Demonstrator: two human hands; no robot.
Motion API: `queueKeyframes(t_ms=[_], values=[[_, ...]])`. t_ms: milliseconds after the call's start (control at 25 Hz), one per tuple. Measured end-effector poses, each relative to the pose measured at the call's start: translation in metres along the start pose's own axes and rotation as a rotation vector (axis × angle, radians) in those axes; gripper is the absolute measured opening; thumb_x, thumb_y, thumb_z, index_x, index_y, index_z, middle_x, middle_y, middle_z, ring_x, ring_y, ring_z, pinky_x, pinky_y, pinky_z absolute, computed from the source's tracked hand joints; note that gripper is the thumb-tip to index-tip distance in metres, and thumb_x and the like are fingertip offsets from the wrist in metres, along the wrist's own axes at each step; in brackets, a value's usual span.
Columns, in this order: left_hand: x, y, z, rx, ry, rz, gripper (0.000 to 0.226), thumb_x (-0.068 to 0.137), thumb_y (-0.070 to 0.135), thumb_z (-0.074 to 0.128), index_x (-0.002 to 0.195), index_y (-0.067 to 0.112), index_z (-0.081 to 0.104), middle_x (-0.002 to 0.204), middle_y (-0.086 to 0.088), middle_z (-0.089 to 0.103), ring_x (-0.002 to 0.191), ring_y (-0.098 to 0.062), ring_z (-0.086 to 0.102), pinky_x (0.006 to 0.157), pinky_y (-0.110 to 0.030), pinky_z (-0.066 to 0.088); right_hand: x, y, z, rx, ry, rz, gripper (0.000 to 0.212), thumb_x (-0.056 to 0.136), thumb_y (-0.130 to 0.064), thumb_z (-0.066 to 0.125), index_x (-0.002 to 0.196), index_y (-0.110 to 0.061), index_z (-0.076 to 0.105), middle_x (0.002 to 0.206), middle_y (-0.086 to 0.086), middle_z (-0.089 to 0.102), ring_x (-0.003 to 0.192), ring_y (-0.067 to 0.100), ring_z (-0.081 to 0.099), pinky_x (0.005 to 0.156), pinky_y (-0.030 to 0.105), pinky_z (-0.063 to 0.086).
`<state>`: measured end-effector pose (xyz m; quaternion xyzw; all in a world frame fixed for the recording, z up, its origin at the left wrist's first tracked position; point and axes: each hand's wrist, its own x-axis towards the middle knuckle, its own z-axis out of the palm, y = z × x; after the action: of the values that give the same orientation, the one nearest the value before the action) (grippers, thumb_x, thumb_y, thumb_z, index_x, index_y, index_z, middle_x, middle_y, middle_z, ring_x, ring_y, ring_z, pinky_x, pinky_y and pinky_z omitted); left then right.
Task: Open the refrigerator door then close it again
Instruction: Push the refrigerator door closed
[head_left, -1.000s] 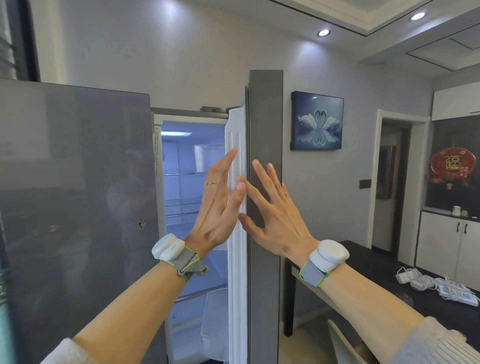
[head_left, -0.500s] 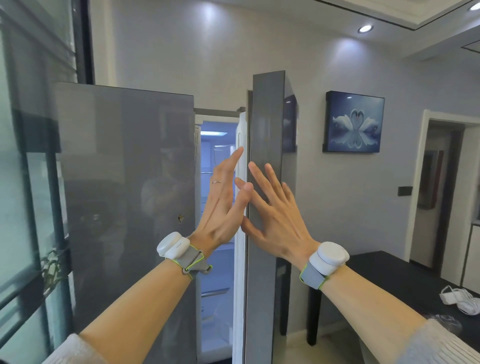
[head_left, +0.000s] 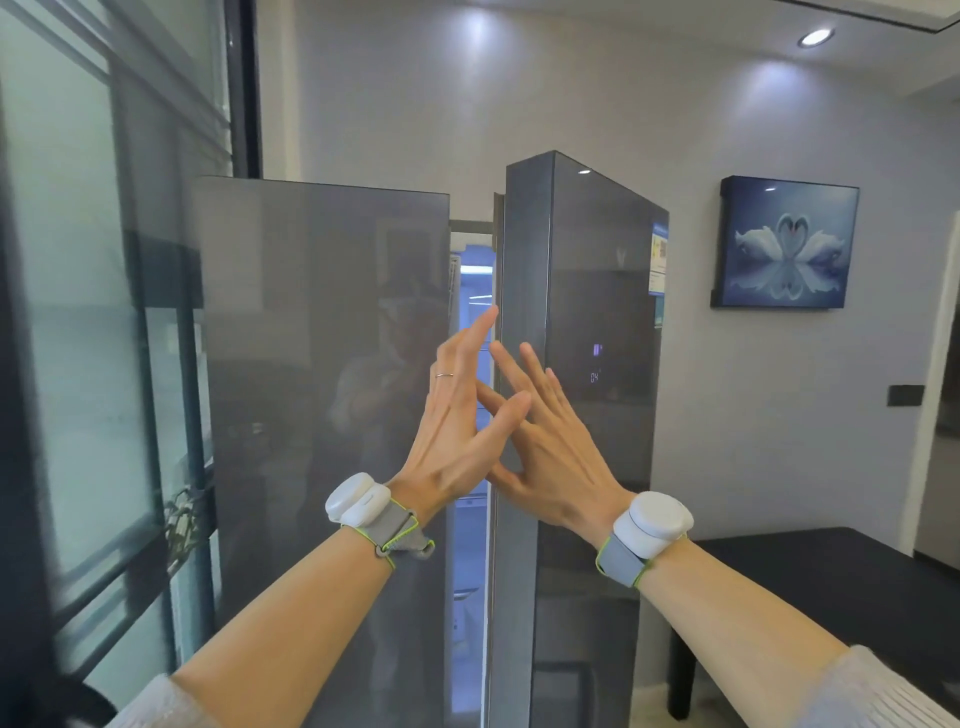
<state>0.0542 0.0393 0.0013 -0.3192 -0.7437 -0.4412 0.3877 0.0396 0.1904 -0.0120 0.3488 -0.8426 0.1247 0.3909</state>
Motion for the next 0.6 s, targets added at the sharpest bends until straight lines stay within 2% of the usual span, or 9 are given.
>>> queueKeyframes(t_ms=[120,320,480,600], values=[[0.002,-0.012,-0.002,0.015,0.007,-0.011,0.081,0.098,0.037,0.061,0.164,0.048,0.015,0.161,0.014,0.026,0.151,-0.015,0.028,0.120,-0.046,0.028,0.011,0.001,0.010,0.038,-0.029,-0.015,0.075,0.100,-0.042,0.055,0.167,-0.033,0.023,0.180,-0.003,-0.007,0.164,0.024,-0.019,0.133,0.054,0.005],[0.008,-0.033,-0.004,0.019,0.024,-0.034,0.083,0.096,0.035,0.060,0.163,0.050,0.014,0.159,0.020,0.026,0.150,-0.017,0.029,0.119,-0.046,0.029,0.026,0.009,0.029,0.069,-0.055,-0.018,0.075,0.101,-0.038,0.059,0.167,-0.033,0.023,0.180,-0.002,-0.008,0.164,0.023,-0.019,0.133,0.051,0.009],[0.016,-0.053,-0.003,0.023,0.026,-0.061,0.083,0.094,0.039,0.058,0.161,0.056,0.013,0.156,0.022,0.025,0.150,-0.015,0.027,0.113,-0.033,0.027,0.037,0.018,0.044,0.117,-0.077,-0.001,0.076,0.100,-0.038,0.058,0.167,-0.036,0.021,0.180,-0.004,-0.012,0.164,0.021,-0.019,0.130,0.048,0.028],[0.021,-0.068,-0.003,0.020,0.031,-0.070,0.082,0.094,0.042,0.058,0.160,0.059,0.012,0.155,0.024,0.025,0.150,-0.018,0.028,0.111,-0.035,0.026,0.046,0.021,0.053,0.132,-0.085,0.010,0.076,0.100,-0.039,0.055,0.166,-0.038,0.020,0.180,-0.002,-0.014,0.164,0.019,-0.017,0.125,0.042,0.037]])
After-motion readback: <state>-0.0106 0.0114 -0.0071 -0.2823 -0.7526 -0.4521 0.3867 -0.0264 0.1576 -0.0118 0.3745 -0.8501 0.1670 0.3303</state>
